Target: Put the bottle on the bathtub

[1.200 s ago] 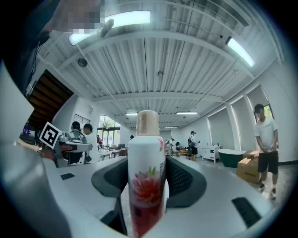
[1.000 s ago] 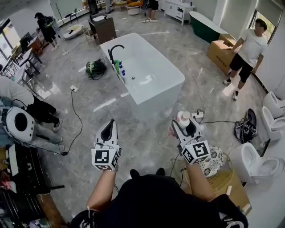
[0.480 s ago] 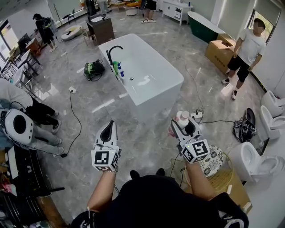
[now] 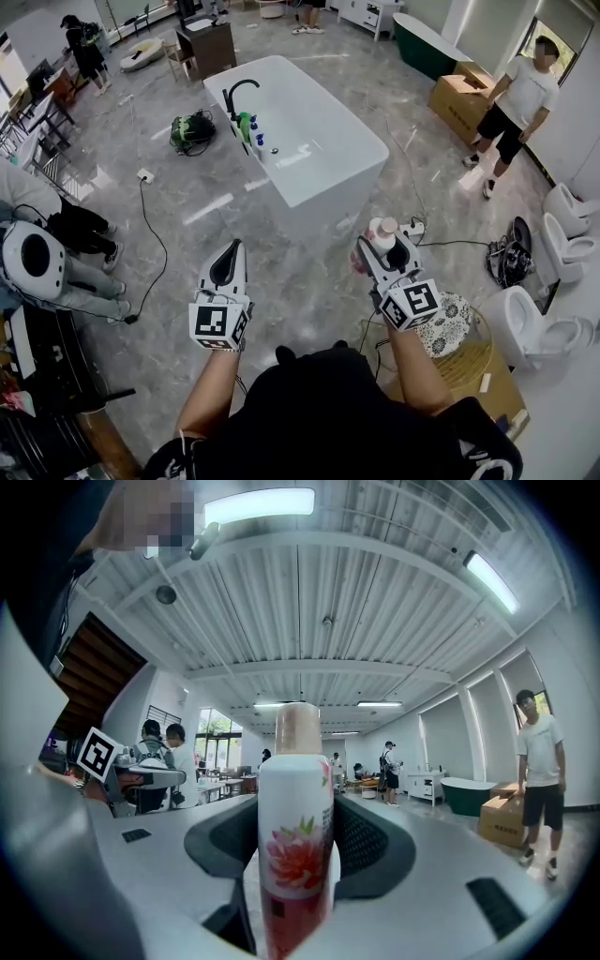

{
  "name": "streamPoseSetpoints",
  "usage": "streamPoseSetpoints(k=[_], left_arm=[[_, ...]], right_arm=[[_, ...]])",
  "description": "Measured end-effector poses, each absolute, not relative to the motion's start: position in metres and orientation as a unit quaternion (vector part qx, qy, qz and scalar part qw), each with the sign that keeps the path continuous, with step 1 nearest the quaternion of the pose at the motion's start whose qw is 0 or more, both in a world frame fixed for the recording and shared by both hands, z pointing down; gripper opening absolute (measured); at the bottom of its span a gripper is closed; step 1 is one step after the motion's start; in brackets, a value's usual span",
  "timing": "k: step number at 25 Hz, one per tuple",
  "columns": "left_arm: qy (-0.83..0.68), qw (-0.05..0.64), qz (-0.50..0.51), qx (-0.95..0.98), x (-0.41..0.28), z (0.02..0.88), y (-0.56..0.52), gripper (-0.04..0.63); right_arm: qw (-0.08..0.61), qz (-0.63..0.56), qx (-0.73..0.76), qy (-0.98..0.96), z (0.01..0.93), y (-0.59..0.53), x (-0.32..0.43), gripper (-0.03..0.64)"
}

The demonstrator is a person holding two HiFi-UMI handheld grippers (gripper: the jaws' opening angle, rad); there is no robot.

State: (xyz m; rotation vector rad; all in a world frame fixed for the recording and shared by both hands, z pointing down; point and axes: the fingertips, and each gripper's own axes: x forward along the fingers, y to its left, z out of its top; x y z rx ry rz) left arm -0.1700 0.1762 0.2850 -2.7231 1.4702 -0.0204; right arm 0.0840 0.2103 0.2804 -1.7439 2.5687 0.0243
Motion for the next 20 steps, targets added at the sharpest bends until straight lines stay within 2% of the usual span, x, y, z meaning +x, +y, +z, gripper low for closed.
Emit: streamPoseSetpoints(k=[11, 20], left_arm=[[0.456, 0.011, -0.013, -0.890, -0.203, 0.300, 0.149, 0.009], [0.464, 0.002, -0.032, -0.885, -0.198, 0.316, 0.092, 0.009]], right_arm=[[0.010, 0.005, -0.568, 0.823, 0.288, 0.176, 0.048, 0.230], [0.013, -0.006, -0.555, 0.832, 0.305, 0.098, 0.055, 0.230]])
